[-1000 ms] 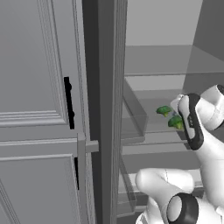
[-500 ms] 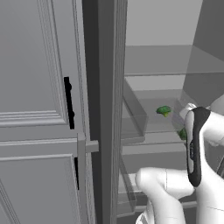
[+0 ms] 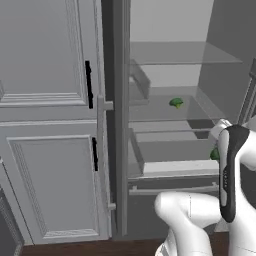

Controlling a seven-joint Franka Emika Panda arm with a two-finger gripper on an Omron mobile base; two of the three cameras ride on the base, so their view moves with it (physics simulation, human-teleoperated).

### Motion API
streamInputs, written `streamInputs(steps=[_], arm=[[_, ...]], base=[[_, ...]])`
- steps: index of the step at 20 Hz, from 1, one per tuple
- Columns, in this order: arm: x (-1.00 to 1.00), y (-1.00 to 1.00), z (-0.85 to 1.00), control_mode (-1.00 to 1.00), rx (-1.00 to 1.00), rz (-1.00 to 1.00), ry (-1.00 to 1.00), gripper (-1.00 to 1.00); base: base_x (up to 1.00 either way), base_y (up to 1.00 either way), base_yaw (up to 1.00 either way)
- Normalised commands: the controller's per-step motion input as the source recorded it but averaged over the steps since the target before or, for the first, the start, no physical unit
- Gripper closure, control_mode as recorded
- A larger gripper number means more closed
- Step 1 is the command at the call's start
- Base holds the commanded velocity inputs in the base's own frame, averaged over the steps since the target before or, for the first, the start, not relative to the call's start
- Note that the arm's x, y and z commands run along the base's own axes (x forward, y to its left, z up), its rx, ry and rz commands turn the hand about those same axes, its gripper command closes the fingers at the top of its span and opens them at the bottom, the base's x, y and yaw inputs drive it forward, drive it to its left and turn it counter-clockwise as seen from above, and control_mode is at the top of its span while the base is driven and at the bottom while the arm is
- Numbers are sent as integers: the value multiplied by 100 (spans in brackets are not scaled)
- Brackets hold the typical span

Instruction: Place one broccoli and one fish in each tupperware on the nearby counter, to pack two identical lunches.

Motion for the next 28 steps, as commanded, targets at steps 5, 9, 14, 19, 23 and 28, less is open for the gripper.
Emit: streamInputs(steps=[5, 9, 14, 19, 23, 28], arm=[[0, 0, 0, 100, 0, 0, 0, 100], [0, 0, 0, 100, 0, 0, 0, 100], [0, 0, 0, 100, 0, 0, 0, 100], [0, 0, 0, 100, 0, 0, 0, 100], [0, 0, 0, 100, 0, 0, 0, 100], [0, 0, 0, 100, 0, 0, 0, 100]], base=[[-87, 74, 22], [-62, 87, 32], [-43, 86, 37], [25, 49, 61], [12, 36, 69], [35, 8, 56]])
